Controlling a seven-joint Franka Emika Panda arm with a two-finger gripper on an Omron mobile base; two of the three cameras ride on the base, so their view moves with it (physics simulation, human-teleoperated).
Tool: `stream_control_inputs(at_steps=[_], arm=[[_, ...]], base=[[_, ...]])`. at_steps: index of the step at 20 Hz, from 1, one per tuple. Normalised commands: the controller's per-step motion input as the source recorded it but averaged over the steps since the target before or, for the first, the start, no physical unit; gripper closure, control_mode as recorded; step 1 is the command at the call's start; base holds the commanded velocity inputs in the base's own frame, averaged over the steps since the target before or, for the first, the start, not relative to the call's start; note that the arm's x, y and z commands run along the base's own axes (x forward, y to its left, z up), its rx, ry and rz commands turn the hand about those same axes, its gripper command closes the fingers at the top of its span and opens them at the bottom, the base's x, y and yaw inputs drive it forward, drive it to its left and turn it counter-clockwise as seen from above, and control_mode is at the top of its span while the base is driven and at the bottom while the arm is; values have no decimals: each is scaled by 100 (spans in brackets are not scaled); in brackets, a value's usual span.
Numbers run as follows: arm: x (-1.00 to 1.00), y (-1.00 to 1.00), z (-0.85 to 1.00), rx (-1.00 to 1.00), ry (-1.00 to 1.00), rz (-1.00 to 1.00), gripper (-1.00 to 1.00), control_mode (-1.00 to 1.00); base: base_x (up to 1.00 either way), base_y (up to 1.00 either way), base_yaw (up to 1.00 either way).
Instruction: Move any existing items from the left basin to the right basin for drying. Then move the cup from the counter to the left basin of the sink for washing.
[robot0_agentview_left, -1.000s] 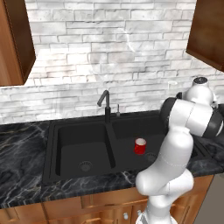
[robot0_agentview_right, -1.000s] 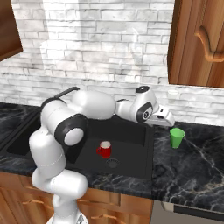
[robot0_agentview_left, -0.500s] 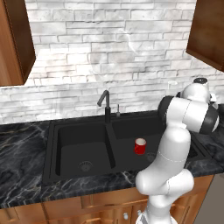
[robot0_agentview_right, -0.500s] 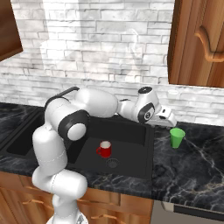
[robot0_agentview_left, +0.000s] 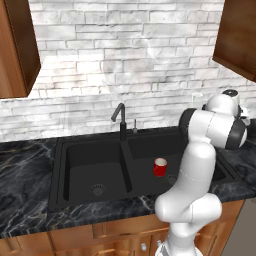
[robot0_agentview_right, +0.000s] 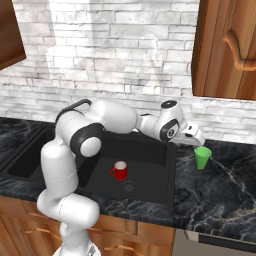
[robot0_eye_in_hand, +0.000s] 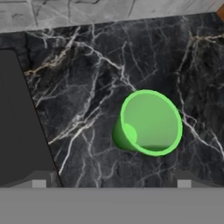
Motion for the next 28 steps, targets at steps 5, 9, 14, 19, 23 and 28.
stream_control_inputs(at_steps=[5,9,14,19,23,28], arm=[[6,-14,-4,0,0,0,-100,-100],[7,-15,-6,0,0,0,-100,-100],[4,-14,-9,0,0,0,-100,-100],[0,-7,-11,0,0,0,-100,-100],[2,-2,-11,0,0,0,-100,-100],[7,-2,-9,0,0,0,-100,-100]], base=[[0,0,0],[0,0,0],[0,0,0],[0,0,0],[0,0,0],[0,0,0]])
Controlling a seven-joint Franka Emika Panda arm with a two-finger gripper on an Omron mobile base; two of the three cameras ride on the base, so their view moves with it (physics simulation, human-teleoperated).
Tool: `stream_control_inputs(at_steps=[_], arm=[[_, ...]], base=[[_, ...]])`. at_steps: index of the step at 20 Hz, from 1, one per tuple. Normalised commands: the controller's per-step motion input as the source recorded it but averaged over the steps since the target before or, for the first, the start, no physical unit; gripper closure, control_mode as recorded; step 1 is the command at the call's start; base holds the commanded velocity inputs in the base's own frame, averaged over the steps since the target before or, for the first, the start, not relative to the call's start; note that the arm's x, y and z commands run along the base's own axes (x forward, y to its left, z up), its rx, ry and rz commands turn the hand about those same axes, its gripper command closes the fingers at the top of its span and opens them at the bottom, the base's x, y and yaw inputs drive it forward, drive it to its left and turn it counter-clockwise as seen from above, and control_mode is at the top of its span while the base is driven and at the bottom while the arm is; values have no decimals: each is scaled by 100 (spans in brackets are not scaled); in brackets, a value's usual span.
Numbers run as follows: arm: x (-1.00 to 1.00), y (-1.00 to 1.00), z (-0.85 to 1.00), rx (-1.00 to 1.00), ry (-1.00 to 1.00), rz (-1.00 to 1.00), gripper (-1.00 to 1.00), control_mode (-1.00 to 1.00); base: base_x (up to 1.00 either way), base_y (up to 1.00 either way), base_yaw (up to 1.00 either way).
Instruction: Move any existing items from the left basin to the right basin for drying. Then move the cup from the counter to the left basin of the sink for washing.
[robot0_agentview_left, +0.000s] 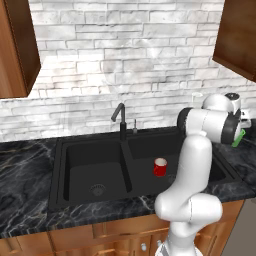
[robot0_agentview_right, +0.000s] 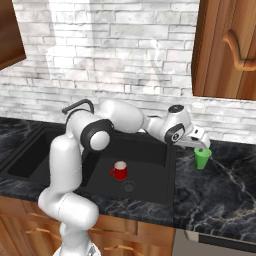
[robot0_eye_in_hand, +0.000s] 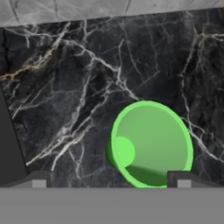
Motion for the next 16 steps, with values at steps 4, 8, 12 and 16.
stream_control_inputs(at_steps=[4,8,12,16], arm=[[8,-2,-11,0,0,0,-100,-100],[7,-5,-12,0,0,0,-100,-100],[8,-5,-11,0,0,0,-100,-100],[9,-5,-8,0,0,0,-100,-100]], base=[[0,0,0],[0,0,0],[0,0,0],[0,0,0]])
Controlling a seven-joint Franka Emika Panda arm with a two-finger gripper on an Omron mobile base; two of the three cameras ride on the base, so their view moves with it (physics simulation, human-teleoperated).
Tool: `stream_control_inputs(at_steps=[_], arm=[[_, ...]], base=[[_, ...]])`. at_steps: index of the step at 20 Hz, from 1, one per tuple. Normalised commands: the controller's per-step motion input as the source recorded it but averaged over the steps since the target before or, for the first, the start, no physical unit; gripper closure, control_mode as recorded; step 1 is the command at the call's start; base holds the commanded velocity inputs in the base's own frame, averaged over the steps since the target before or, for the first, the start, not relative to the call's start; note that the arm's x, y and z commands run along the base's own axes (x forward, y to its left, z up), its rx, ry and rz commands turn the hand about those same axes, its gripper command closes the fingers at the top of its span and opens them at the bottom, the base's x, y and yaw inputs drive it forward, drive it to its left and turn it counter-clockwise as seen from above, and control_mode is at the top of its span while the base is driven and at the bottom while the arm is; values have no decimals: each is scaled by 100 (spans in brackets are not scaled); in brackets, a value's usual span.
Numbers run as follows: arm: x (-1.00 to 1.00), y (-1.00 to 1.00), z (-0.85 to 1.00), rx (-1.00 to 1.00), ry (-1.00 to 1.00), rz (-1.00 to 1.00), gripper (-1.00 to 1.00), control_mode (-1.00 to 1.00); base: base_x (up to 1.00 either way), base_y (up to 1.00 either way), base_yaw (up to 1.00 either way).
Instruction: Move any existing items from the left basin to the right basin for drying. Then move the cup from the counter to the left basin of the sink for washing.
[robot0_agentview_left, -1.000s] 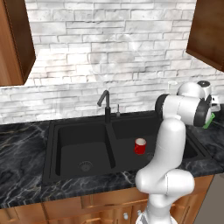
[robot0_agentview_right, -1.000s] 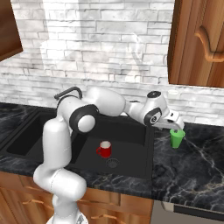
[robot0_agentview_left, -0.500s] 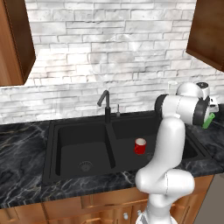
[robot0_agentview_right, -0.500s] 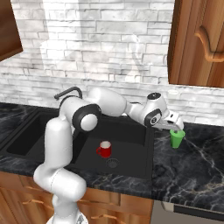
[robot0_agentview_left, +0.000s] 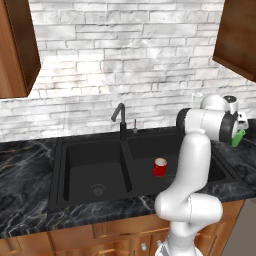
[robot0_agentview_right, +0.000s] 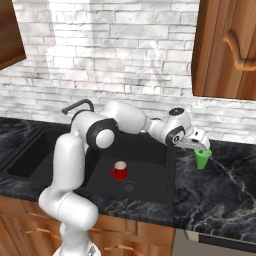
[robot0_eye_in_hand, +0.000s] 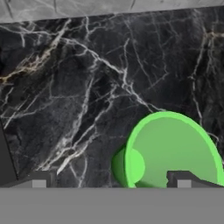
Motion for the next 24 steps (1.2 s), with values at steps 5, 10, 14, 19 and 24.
stream_control_inputs(at_steps=[5,10,14,19,24], arm=[[10,-10,-9,0,0,0,-100,-100],[11,-11,-9,0,0,0,-100,-100],[10,-13,-8,0,0,0,-100,-100],[4,-11,-10,0,0,0,-100,-100],[0,-6,-17,0,0,0,-100,-100]], base=[[0,0,0],[0,0,0],[0,0,0],[0,0,0],[0,0,0]])
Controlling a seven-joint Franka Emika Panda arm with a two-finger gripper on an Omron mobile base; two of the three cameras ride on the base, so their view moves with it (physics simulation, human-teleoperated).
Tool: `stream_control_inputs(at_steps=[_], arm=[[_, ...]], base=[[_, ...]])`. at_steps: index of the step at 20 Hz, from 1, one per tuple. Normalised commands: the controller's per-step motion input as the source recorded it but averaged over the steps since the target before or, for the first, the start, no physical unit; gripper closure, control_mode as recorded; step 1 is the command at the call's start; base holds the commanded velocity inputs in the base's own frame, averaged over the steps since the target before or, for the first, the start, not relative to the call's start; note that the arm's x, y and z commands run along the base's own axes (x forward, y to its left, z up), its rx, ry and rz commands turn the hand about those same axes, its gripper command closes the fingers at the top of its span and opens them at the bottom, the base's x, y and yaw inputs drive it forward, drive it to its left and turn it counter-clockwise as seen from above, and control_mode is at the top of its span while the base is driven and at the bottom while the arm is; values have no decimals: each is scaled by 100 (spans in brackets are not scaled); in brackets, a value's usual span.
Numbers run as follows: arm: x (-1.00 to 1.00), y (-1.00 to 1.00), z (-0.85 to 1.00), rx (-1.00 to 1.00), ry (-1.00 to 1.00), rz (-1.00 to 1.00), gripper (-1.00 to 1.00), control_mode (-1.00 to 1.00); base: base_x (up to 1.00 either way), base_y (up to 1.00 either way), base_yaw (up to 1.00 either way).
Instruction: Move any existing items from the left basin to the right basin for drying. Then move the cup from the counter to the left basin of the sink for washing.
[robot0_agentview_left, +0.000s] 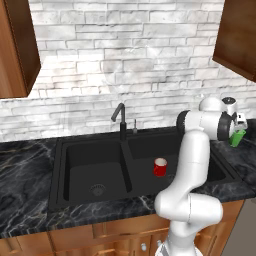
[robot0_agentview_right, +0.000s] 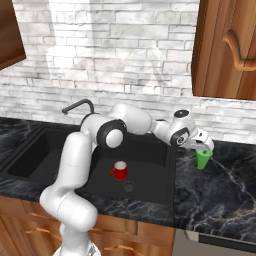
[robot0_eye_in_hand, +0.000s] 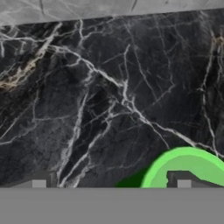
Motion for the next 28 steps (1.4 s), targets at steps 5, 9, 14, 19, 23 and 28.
stream_control_inputs(at_steps=[5,9,14,19,23,28], arm=[[0,-4,-22,0,0,0,-100,-100],[-3,0,-33,0,1,0,-100,-100],[-13,0,-37,0,1,0,-100,-100],[-28,0,-40,0,1,0,-100,-100],[-41,0,-34,0,0,-3,100,-100],[-28,0,-19,0,0,-1,100,-100]], base=[[0,0,0],[0,0,0],[0,0,0],[0,0,0],[0,0,0],[0,0,0]])
